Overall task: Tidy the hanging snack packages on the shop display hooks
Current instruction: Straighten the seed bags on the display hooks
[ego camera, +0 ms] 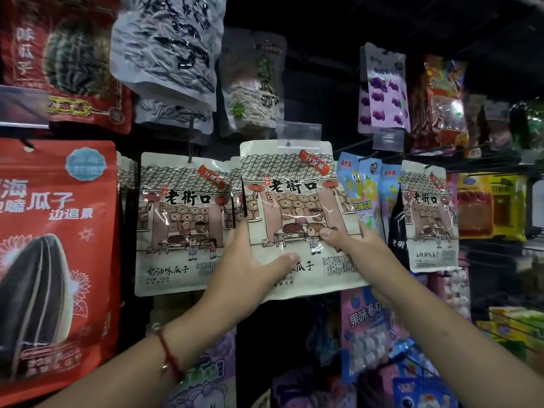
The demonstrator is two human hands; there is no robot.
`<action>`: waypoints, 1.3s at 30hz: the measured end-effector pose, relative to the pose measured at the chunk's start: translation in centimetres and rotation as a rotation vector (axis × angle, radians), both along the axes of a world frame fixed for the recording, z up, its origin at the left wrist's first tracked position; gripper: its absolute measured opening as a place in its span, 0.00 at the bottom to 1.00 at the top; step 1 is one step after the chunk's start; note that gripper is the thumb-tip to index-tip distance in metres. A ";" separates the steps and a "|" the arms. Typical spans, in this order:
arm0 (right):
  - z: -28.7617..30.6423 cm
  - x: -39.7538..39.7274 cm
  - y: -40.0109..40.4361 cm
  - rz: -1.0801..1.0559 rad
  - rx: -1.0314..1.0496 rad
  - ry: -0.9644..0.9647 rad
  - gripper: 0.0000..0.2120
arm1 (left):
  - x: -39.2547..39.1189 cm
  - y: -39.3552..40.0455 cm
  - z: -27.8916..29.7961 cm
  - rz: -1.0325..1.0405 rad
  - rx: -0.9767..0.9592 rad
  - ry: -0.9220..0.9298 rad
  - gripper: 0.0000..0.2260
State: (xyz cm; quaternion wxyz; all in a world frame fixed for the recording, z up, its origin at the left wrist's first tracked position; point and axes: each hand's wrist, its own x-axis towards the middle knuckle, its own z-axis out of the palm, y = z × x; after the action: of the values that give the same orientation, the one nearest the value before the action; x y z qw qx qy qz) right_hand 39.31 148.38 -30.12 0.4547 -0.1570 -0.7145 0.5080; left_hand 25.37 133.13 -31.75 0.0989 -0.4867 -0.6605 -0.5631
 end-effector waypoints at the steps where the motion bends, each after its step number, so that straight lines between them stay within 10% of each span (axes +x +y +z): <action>1: -0.1 0.0 -0.1 -0.003 -0.004 -0.002 0.57 | 0.0 0.0 -0.2 0.009 -0.008 0.001 0.29; 8: -0.5 0.3 0.4 0.007 -0.052 -0.004 0.30 | 0.4 -0.4 0.4 -0.041 -0.048 -0.015 0.40; 14: 0.1 0.8 1.2 0.052 -0.114 -0.021 0.37 | 0.7 -0.1 4.7 -0.049 -0.011 0.013 0.42; 23: -0.4 1.0 0.9 0.075 -0.059 -0.056 0.11 | -2.1 1.7 9.1 0.067 -0.050 0.166 0.40; 32: -1.3 1.8 0.2 0.031 -0.042 -0.019 0.35 | -2.2 2.5 10.1 -0.120 0.256 -0.146 0.29; 36: -0.6 1.9 0.3 0.045 -0.050 -0.019 0.21 | -2.4 3.3 12.9 -0.215 0.244 -0.349 0.10; 39: -0.2 1.7 1.1 0.005 -0.021 -0.039 0.42 | -2.6 4.2 14.1 -0.232 0.270 -0.423 0.08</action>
State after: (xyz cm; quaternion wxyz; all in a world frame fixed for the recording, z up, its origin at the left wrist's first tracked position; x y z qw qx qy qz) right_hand 40.97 149.43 -30.30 0.4377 -0.1699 -0.7183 0.5135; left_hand 22.73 137.33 -17.67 -0.0424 -0.4134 -0.5252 -0.7427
